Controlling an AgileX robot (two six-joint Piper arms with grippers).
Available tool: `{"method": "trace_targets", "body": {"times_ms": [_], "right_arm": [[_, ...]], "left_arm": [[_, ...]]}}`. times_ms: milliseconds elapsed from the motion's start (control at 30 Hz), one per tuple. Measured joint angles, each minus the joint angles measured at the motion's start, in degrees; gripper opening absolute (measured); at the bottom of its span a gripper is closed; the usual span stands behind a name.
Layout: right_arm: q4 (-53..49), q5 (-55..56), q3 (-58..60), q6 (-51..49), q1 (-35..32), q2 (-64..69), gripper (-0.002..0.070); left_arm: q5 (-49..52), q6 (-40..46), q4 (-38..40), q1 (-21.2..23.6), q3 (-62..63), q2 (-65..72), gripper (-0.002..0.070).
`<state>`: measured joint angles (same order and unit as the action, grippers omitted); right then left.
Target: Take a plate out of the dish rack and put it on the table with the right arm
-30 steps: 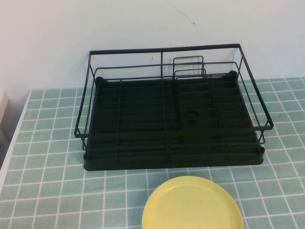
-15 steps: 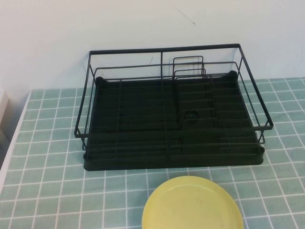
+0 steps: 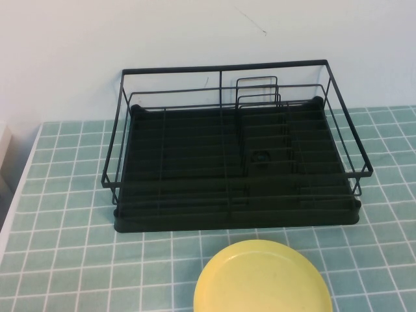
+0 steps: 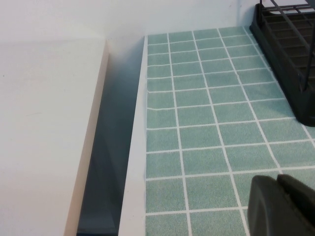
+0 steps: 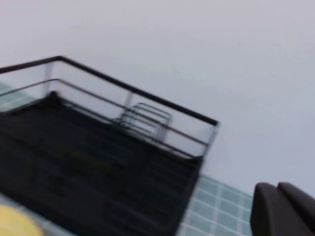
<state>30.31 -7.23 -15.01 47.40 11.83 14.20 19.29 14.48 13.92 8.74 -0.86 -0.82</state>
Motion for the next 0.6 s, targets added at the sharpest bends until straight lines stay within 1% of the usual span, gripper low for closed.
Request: {"method": "trace_targets", "body": {"times_ms": [67, 133, 200, 233, 300, 367, 433, 533, 600], "right_arm": [[-0.5, 6.9, 4.7, -0.6, -0.1, -1.5, -0.0001], [-1.6, 13.8, 10.2, -3.4, -1.0, -4.8, -0.0001], [-3.1, 18.0, 14.4, -7.2, -2.4, -7.8, -0.0001], [-3.6, 17.9, 15.7, -9.1, -3.5, -9.4, -0.0001], [-4.4, 13.1, 16.3, -11.7, -6.1, -12.4, -0.0001], [-8.0, 7.7, 16.6, -15.9, -8.9, -14.1, -0.0001], [-15.6, 1.5, 16.6, -24.5, -10.0, -14.7, -0.0001], [-31.1, -8.1, 16.6, -39.9, -10.2, -14.8, -0.0001], [-38.8, -11.6, 16.5, -47.4, -10.2, -14.8, -0.0001]], "left_arm": [[0.0, 0.0, 0.0, 0.0, 0.0, 0.0, -0.0004], [0.0, 0.0, 0.0, 0.0, 0.0, 0.0, -0.0004], [0.0, 0.0, 0.0, 0.0, 0.0, 0.0, -0.0004], [0.0, 0.0, 0.0, 0.0, 0.0, 0.0, -0.0004], [0.0, 0.0, 0.0, 0.0, 0.0, 0.0, -0.0004], [0.0, 0.0, 0.0, 0.0, 0.0, 0.0, -0.0004], [0.0, 0.0, 0.0, 0.0, 0.0, 0.0, -0.0004], [0.0, 0.0, 0.0, 0.0, 0.0, 0.0, -0.0004], [0.0, 0.0, 0.0, 0.0, 0.0, 0.0, -0.0004]]}}
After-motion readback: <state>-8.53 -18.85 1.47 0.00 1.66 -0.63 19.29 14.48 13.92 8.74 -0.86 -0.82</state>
